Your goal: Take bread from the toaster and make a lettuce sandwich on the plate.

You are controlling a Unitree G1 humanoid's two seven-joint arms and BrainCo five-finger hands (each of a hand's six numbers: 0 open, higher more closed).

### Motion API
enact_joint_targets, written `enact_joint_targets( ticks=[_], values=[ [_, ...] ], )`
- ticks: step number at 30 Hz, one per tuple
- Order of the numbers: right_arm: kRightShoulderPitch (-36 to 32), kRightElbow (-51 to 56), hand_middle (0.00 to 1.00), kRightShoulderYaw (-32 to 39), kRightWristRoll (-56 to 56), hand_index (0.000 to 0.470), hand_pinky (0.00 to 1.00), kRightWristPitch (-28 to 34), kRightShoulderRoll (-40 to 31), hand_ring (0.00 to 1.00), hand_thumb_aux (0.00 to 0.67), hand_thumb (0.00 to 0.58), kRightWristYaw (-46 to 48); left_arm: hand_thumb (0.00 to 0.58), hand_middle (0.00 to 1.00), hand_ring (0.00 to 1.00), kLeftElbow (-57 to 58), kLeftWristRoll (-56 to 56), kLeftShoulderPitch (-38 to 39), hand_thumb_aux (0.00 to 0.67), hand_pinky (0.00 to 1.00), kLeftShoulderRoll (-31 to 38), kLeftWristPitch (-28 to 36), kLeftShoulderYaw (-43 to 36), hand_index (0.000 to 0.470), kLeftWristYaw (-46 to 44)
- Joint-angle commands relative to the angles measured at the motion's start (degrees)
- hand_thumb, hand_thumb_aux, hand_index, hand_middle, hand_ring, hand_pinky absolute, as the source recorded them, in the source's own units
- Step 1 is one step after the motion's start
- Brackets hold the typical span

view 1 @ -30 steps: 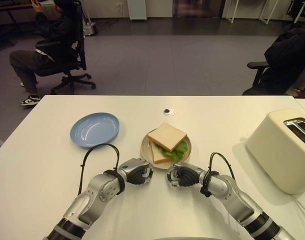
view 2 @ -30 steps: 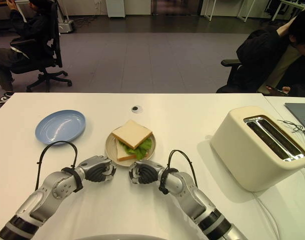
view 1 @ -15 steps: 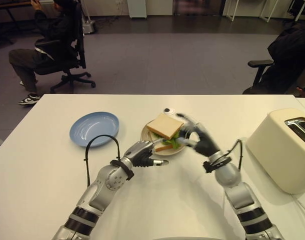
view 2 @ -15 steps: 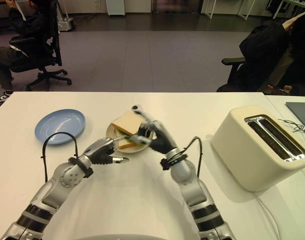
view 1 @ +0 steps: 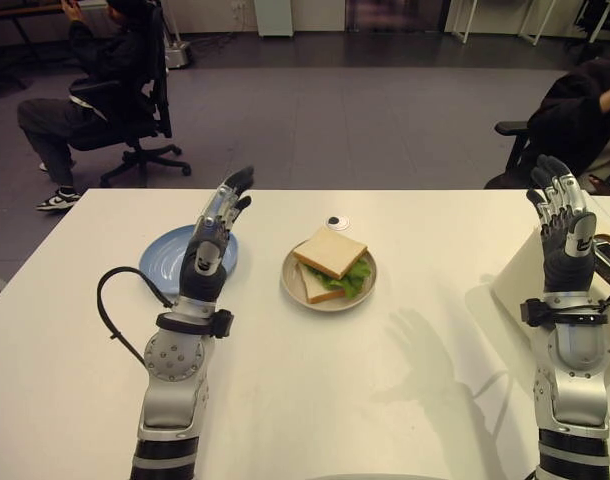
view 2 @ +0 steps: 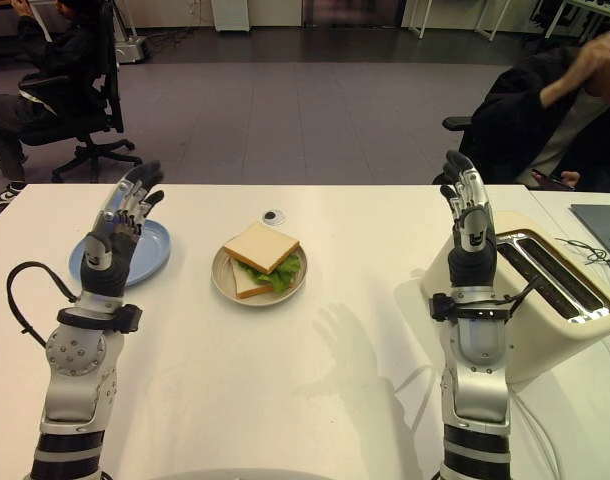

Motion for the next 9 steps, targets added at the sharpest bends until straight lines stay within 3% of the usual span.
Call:
enact_joint_targets(
  ticks=[1,9],
  values=[
    [3.47,2.52,0.0,2.96,3.0,0.0,0.0,3.72,1.09,0.0,0.0,0.0,4.24,0.0,0.0,0.0,2.46,-5.56,2.51,0.0,0.0,-1.84,2.12,3.46,0.0,0.07],
    [5.43,10.67,0.0,6.24,3.96,0.0,0.0,3.85,5.72,0.0,0.0,0.0,6.41,0.0,0.0,0.0,6.31,-8.97,3.79,0.0,0.0,-3.76,2.43,4.37,0.0,-2.08]
  ],
)
